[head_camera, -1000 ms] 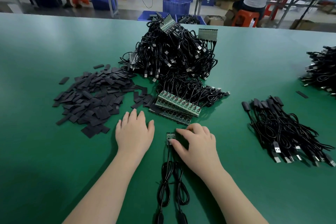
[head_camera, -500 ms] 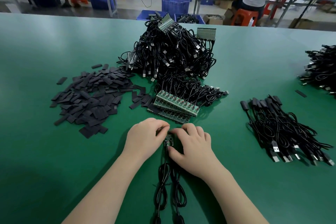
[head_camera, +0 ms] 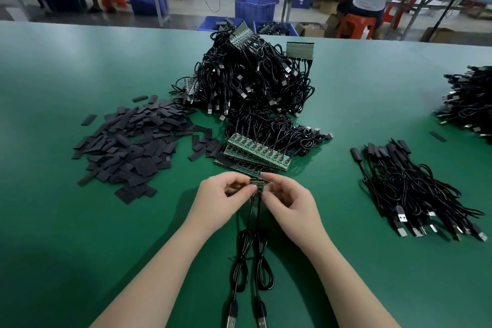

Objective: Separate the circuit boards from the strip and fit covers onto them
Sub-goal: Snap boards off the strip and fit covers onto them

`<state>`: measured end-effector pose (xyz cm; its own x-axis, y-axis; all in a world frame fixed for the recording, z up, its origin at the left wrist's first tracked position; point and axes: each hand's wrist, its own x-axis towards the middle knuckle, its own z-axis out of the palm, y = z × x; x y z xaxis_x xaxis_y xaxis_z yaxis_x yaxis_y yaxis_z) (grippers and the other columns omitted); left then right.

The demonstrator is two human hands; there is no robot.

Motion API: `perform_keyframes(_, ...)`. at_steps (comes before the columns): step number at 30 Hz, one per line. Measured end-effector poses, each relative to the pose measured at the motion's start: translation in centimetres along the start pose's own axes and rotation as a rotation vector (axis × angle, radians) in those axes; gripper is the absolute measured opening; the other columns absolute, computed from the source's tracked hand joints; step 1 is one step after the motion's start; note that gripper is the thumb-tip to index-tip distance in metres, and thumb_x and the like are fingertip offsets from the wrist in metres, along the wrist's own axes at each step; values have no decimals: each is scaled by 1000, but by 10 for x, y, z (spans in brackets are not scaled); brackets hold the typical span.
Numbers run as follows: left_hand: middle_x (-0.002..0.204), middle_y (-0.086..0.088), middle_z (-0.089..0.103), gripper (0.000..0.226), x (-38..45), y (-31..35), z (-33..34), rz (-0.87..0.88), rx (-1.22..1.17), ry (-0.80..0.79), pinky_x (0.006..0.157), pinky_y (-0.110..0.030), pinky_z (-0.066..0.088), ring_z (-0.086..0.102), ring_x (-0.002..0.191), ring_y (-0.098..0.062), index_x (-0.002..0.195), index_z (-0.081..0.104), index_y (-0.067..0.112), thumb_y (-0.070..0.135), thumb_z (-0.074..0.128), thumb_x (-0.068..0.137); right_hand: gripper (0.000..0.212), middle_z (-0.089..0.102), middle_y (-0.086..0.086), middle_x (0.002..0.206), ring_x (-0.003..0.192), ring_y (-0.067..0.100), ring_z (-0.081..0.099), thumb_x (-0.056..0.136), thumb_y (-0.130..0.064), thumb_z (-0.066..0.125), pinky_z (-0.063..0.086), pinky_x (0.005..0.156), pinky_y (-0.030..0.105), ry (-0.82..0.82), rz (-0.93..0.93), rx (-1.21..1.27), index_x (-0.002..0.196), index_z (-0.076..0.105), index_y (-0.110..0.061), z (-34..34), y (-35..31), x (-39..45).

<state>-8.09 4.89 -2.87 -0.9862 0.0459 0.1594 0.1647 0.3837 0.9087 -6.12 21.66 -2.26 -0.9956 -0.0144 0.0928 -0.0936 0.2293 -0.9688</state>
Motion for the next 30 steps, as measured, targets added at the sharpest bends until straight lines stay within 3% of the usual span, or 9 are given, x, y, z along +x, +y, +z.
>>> perform_keyframes(5, 77, 19, 71, 25, -4, 7, 7, -21, -116, -26, 67, -8, 48, 65, 70, 5, 77, 70, 39, 16, 77, 81, 16, 73, -14, 78, 74, 3, 67, 84, -19, 78, 51, 70, 15, 140, -51, -33, 78, 72, -32, 1, 0, 1)
perform_keyframes(10, 76, 11, 74, 24, -5, 10, 9, -60, -195, -36, 69, -13, 51, 67, 72, -1, 76, 73, 37, 13, 79, 79, 23, 75, -16, 81, 78, 1, 69, 83, -13, 78, 51, 72, 12, 140, -72, 13, 79, 75, -36, 0, -4, 1)
perform_keyframes(20, 79, 20, 73, 30, -6, 12, 14, -20, -138, 28, 69, -8, 49, 68, 75, 3, 79, 71, 40, 11, 77, 81, 15, 76, -16, 83, 82, 0, 70, 81, -16, 80, 51, 75, 12, 138, -37, -21, 86, 78, -29, -6, -5, 2)
perform_keyframes(30, 73, 17, 71, 25, -8, 17, 22, 9, -87, 130, 67, -7, 48, 66, 71, 3, 77, 69, 33, 10, 78, 79, 15, 73, -15, 75, 74, 1, 68, 79, -11, 81, 49, 69, 10, 277, -153, -100, 77, 76, -25, 3, -6, -1)
